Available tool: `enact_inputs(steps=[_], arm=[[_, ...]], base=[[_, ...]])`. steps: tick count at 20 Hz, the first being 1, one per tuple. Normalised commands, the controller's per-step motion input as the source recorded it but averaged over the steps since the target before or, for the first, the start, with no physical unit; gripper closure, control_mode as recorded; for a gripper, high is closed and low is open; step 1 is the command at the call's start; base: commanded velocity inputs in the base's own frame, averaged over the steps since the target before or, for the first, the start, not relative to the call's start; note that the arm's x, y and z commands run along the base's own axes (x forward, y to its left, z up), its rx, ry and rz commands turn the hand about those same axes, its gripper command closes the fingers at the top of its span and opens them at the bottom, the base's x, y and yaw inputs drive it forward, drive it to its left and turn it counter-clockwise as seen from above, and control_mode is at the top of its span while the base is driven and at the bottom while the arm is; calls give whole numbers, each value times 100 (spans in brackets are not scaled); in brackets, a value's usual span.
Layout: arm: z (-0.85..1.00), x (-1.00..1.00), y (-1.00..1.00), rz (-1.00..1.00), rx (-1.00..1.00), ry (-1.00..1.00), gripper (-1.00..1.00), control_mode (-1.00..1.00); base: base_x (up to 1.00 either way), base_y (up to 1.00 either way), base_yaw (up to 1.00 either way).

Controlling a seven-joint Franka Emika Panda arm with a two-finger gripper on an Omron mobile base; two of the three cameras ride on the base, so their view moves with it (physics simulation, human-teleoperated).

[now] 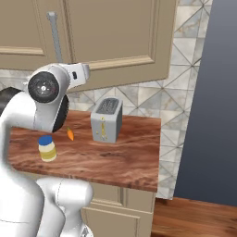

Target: Pick the pan from the cabinet and place it on the stove. Then turn on the stove burner for the pan.

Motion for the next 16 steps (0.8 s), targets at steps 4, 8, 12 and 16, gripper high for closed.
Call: enact_inputs(steps=[4,8,12,16], arm=[[-24,-58,-1,1,-2,1,-100,-100],[0,-96,0,0,0,-12,-100,-100],[3,-100,36,-1,-8,-10,-100,-100],[6,-72,79,-9,-21,-1,-100,-100]], base=[[0,0,0],[0,0,0],[0,0,0],[0,0,0]])
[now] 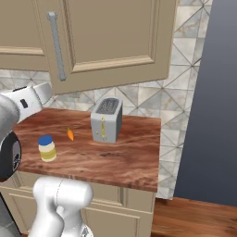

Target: Pick the pan from the cabinet and place it on the stove. Then turn on the stove burner for the pan.

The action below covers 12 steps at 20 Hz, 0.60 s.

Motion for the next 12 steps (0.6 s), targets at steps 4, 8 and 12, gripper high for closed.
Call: enact_inputs(steps=[4,8,12], arm=[[3,-23,100,-14,-32,0,-100,-100],[0,-2,100,-14,-41,0,-100,-100],[0,17,88,-14,-42,1,-100,-100]], base=[[0,0,0],[0,0,0],[0,0,0]])
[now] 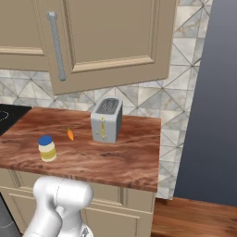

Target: Pick the pan from the cabinet and place it on the stove. Then turn on the stove burner for the pan.

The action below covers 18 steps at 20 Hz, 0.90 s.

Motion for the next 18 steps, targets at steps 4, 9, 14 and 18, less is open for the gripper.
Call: enact_inputs(steps=[4,9,14,18], arm=[[-4,57,54,-14,-34,3,-100,-100],[-14,84,20,-10,-27,4,-100,-100],[-22,95,0,-3,-19,5,-100,-100],[-28,87,-4,-3,-14,2,-100,-100]], base=[[0,0,0],[0,0,0],[0,0,0],[0,0,0]])
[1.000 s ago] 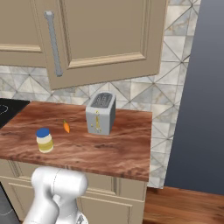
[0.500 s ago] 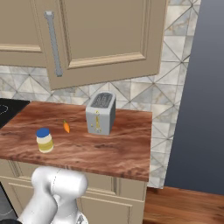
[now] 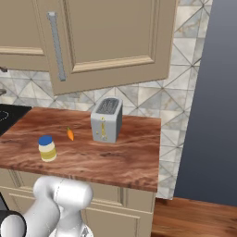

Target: Pick the pan from the cabinet and place it on the stove. Then turn on the stove burner for the pan.

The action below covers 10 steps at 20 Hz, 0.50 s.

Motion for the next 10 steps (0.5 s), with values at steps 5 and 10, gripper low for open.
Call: enact_inputs(steps=[5,10], arm=[[-22,74,-16,-4,-11,1,-100,-100],[-13,62,-30,-6,-9,1,-100,-100]], base=[[0,0,0],[0,0,0]])
